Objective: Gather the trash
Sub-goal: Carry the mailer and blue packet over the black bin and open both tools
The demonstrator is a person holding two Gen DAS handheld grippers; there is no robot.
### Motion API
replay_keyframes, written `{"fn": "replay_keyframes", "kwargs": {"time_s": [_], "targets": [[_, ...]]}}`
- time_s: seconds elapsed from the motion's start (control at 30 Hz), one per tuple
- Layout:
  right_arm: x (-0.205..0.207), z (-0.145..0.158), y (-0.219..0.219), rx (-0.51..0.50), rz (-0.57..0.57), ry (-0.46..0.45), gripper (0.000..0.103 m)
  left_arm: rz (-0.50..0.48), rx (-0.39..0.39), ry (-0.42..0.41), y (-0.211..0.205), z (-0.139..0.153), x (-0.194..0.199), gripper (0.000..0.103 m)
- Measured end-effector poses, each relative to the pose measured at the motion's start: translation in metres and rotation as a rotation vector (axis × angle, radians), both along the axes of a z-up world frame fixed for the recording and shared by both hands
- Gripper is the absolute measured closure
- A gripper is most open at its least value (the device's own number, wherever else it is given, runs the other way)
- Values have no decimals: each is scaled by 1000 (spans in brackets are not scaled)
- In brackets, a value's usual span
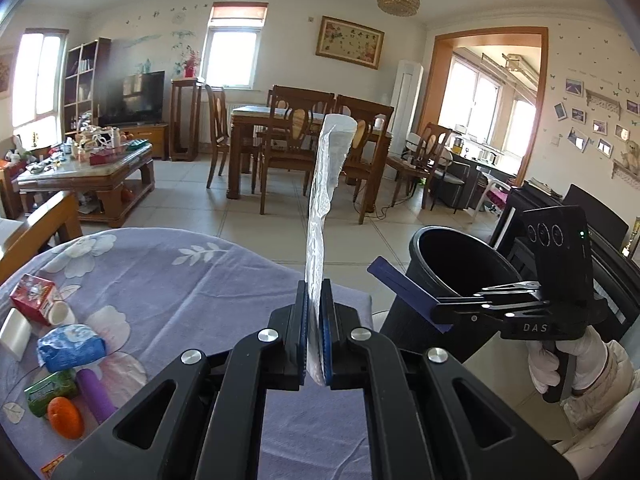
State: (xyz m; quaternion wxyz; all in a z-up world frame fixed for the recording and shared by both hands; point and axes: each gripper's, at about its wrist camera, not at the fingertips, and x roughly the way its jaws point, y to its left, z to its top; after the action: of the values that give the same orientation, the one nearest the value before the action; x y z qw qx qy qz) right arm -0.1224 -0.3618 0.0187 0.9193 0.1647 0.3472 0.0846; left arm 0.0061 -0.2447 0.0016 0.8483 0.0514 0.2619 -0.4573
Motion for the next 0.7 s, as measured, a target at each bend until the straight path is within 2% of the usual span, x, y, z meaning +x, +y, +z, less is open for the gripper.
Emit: {"fn": "replay_keyframes", "kwargs": {"time_s": [0.3, 0.7], "targets": [[-48, -5, -73, 24, -157, -14, 94, -144, 2, 25, -72, -9, -18, 96], [-124, -21, -161, 34, -355, -8, 94, -337, -24, 108, -161, -26, -36, 96]]}}
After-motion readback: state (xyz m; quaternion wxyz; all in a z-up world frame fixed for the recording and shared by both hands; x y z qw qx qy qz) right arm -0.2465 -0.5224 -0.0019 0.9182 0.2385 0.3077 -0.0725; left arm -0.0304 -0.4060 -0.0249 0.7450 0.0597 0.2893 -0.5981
